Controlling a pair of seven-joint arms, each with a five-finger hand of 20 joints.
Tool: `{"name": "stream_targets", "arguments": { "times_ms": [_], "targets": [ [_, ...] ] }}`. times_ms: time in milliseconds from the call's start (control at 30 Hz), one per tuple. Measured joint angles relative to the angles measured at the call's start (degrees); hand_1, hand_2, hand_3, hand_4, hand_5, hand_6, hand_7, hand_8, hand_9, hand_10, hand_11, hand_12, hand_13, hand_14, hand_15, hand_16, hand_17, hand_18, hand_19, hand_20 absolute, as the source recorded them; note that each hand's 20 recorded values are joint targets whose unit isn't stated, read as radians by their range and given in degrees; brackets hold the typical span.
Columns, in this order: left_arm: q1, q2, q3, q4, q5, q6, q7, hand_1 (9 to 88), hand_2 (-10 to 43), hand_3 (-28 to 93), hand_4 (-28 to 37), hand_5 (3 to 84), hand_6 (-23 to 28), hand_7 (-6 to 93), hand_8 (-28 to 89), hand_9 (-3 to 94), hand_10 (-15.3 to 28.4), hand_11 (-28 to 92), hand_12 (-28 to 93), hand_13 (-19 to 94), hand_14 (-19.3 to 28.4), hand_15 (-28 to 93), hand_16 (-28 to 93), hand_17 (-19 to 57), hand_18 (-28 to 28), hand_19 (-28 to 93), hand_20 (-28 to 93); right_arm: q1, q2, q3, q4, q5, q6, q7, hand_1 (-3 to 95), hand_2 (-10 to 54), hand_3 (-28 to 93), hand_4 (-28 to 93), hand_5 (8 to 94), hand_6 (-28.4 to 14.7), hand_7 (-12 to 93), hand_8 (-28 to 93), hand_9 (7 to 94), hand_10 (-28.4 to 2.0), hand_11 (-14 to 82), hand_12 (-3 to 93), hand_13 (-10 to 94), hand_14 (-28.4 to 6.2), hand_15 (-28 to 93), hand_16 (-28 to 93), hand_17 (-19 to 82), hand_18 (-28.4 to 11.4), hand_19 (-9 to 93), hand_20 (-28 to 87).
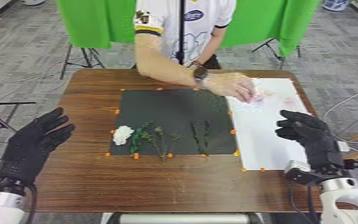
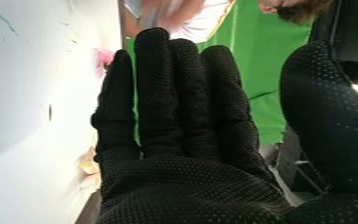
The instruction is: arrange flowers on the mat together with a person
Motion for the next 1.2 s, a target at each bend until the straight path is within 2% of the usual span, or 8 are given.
{"name": "stream_targets", "arguments": {
  "times_ms": [1200],
  "targets": [
    [1.1,0.15,-1.13,-0.12,-0.02,-0.05,-0.27,25.8,0.3,71,-25.2,41.0,6.1,13.3,-8,33.3,13.9,21,14,27,16.5,36,1,-7.1,23.5,48,16,0.8,1.0,-1.2,0.1,-2.4,0.0,0.5,29.7,-5.3,85,-24,49.7,-3.3,28,-13,52.4,-13.8,28.8,26.2,47,-11.0,51,23,19,-18.4,63,42]
  ]
}}
